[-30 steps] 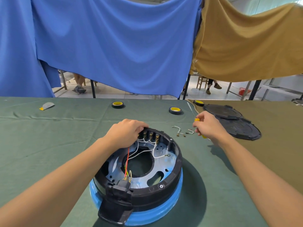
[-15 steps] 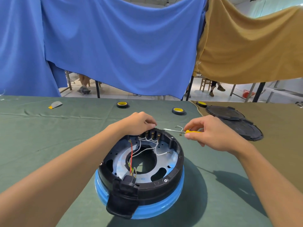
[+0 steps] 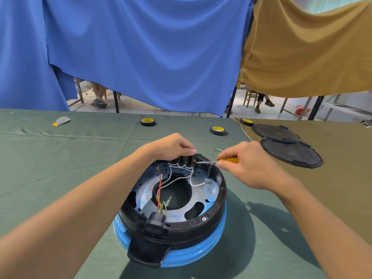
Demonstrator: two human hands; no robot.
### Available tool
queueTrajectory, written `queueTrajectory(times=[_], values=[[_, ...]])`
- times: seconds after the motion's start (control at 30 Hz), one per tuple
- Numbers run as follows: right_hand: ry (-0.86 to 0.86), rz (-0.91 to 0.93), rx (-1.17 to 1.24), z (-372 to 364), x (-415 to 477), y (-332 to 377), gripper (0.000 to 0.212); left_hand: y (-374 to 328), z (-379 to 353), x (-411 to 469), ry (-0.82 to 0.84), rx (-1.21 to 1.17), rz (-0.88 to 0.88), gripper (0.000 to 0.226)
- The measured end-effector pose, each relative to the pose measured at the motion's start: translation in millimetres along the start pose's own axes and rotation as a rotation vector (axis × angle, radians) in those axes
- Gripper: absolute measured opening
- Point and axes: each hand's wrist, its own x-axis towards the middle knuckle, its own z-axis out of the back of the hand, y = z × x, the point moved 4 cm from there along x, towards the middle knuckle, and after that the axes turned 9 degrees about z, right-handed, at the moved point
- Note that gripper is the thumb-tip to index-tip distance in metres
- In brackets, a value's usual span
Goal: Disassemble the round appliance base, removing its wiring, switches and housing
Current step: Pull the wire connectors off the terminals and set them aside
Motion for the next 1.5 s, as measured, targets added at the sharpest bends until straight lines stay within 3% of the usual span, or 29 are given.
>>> queueTrajectory(times=[0.53, 0.87, 1.03, 1.2, 1.3, 1.5], values=[[0.056, 0.054, -0.189, -0.8, 4.9, 19.7, 0.022, 2.1, -4.0, -4.3, -0.054, -0.071, -0.002, 0.019], [0.248, 0.032, -0.290, 2.5, 34.2, 30.0, 0.017, -1.0, -5.1, -6.5, -0.054, -0.024, 0.055, 0.023], [0.388, -0.004, -0.215, 15.9, 60.3, 20.2, 0.011, -1.7, -4.8, -6.6, -0.055, -0.028, 0.055, 0.023], [0.493, -0.094, 0.006, 21.1, 80.5, 6.3, 0.006, -0.5, -5.1, -5.5, -0.055, -0.027, 0.030, 0.022], [0.457, -0.060, -0.034, 22.7, 74.9, 7.1, 0.006, 1.7, -4.5, -5.4, -0.071, -0.018, 0.046, 0.022], [0.193, 0.074, -0.167, 2.8, 21.2, 16.9, 0.017, 1.5, -4.5, -6.5, -0.051, -0.010, 0.064, 0.022]])
